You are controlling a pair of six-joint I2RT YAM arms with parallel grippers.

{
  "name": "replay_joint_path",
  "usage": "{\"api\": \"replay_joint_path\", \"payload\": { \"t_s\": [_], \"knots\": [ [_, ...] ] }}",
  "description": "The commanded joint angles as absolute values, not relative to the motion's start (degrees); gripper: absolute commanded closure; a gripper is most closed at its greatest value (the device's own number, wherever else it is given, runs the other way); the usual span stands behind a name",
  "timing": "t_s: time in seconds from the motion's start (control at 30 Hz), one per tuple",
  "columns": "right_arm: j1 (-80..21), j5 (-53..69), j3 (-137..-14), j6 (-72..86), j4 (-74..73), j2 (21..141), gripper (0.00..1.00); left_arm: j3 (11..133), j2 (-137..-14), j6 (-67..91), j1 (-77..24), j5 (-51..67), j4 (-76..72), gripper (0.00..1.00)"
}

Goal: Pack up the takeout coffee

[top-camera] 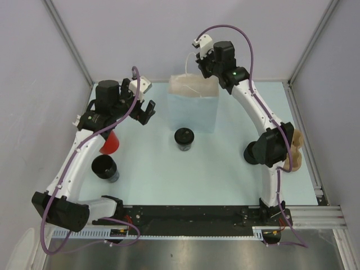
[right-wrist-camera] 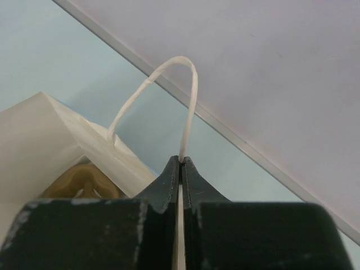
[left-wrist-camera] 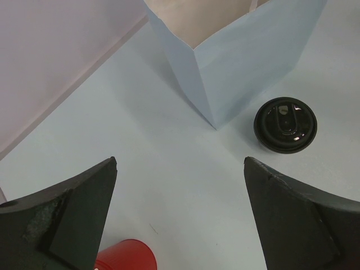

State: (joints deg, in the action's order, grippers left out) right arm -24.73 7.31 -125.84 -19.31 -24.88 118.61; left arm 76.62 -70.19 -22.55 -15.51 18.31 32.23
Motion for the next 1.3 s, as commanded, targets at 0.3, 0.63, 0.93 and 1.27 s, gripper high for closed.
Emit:
{"api": "replay_joint_path", "payload": {
  "t_s": [0.3,0.63,0.93,1.27],
  "knots": [
    [-25.7,2.3,-131.9,-25.4,-17.8,120.5,1.0,78.1,-71.3,-22.3,-16.0,17.7,31.5,0.01],
    [-25.7,1.4,-131.2,-25.7,-18.0,121.8,0.75,77.7,-71.1,-22.4,-16.2,17.5,31.2,0.01],
    [-25.8,1.4,-135.4,-24.3,-20.5,118.6,0.36,77.7,-71.2,-22.4,-16.2,17.3,31.2,0.01],
    [-26.5,8.7,-125.9,-21.8,-33.5,101.3,0.26,78.6,-70.8,-23.0,-16.2,16.9,31.7,0.01]
  ]
}}
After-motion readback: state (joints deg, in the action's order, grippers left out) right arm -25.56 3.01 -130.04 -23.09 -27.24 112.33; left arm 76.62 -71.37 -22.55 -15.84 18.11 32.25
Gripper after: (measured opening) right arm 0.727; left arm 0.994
